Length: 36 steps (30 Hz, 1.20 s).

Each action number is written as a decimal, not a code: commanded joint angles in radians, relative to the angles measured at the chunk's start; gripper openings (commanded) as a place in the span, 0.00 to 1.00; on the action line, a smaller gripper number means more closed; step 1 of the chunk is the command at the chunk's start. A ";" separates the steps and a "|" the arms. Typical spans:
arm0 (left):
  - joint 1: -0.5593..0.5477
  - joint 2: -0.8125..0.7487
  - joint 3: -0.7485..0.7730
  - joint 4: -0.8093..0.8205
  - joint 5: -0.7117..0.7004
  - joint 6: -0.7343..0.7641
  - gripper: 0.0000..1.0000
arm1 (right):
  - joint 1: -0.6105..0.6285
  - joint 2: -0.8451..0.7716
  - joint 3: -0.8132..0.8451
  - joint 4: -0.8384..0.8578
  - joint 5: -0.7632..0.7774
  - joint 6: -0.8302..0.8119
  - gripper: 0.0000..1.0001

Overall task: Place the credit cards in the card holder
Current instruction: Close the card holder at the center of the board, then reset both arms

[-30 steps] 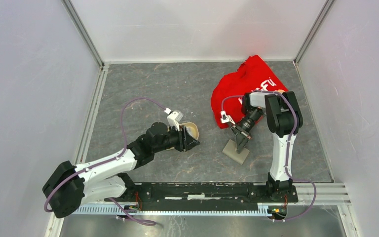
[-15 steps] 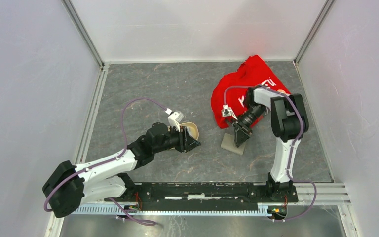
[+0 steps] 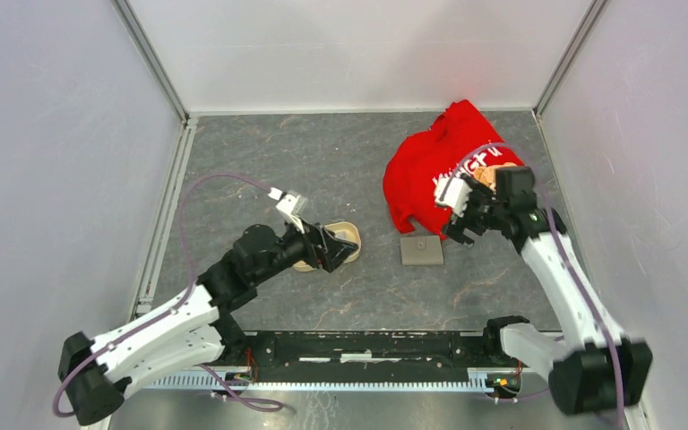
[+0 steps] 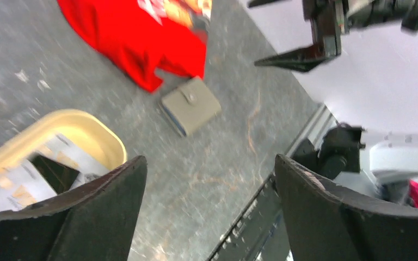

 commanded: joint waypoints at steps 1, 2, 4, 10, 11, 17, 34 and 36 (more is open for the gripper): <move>-0.001 -0.118 0.116 -0.115 -0.197 0.167 0.99 | -0.056 -0.262 -0.122 0.410 0.161 0.349 0.98; 0.000 -0.130 0.134 -0.141 -0.224 0.171 1.00 | -0.064 -0.298 -0.123 0.417 0.164 0.399 0.98; 0.003 -0.132 0.195 -0.186 -0.244 0.187 1.00 | -0.069 -0.357 -0.096 0.405 0.149 0.473 0.98; 0.025 0.008 0.453 -0.380 -0.208 0.186 1.00 | -0.070 -0.434 0.046 0.391 0.316 0.751 0.98; 0.027 0.024 0.485 -0.386 -0.191 0.184 1.00 | -0.070 -0.438 0.069 0.388 0.346 0.766 0.98; 0.027 0.069 0.604 -0.406 -0.098 0.186 1.00 | -0.070 -0.439 0.174 0.302 0.272 0.739 0.98; 0.028 0.020 0.608 -0.446 -0.088 0.186 1.00 | -0.071 -0.451 0.178 0.307 0.260 0.777 0.98; 0.027 0.018 0.603 -0.446 -0.089 0.187 1.00 | -0.070 -0.451 0.177 0.306 0.256 0.769 0.98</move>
